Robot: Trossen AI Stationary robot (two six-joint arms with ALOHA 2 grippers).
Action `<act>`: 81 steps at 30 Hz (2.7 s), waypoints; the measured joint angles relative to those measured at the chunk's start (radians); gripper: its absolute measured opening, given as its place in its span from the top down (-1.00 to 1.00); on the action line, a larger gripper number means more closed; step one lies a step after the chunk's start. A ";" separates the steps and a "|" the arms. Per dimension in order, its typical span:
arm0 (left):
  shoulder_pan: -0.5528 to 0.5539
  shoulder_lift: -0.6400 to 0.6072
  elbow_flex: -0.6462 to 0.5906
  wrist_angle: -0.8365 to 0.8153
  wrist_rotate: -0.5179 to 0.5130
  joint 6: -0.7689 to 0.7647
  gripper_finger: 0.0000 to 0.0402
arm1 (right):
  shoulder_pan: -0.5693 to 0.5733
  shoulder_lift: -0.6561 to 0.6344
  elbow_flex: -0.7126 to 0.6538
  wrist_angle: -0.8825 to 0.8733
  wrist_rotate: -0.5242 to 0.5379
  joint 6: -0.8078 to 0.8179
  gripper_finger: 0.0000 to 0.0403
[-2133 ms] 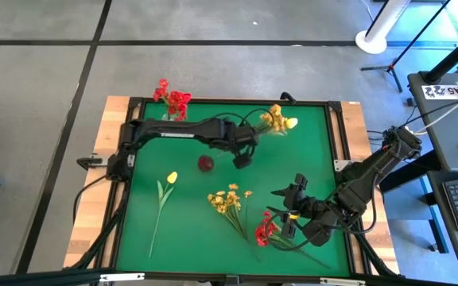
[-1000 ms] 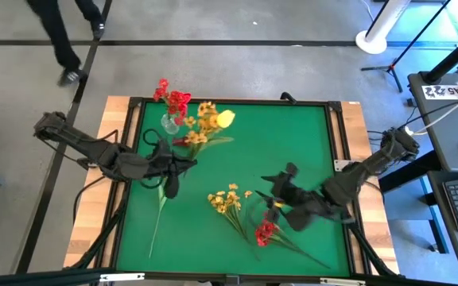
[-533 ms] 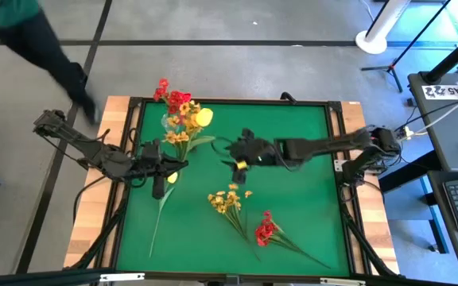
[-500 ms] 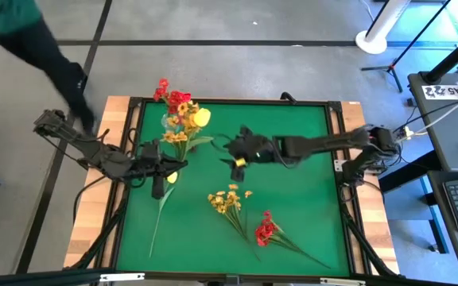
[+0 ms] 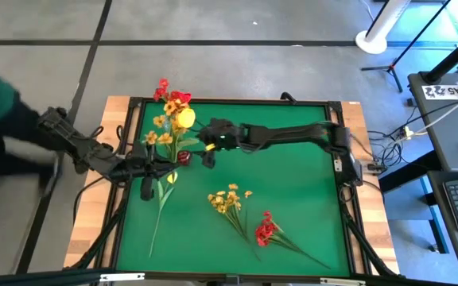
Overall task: Sort flowers into vase by color
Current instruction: Put the red vase containing the yellow flowers on the center of the table upright
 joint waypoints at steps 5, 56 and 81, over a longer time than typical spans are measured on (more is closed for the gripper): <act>-0.027 0.000 0.000 0.001 0.001 -0.007 0.98 | -0.003 0.176 0.221 -0.127 0.001 0.051 -0.66; -0.053 0.001 0.000 -0.037 -0.031 -0.037 0.97 | 0.075 0.224 0.410 -1.015 0.127 0.159 -0.28; -0.053 0.001 0.000 -0.048 -0.031 -0.027 0.98 | 0.083 0.281 0.399 -0.892 0.106 -0.005 -0.36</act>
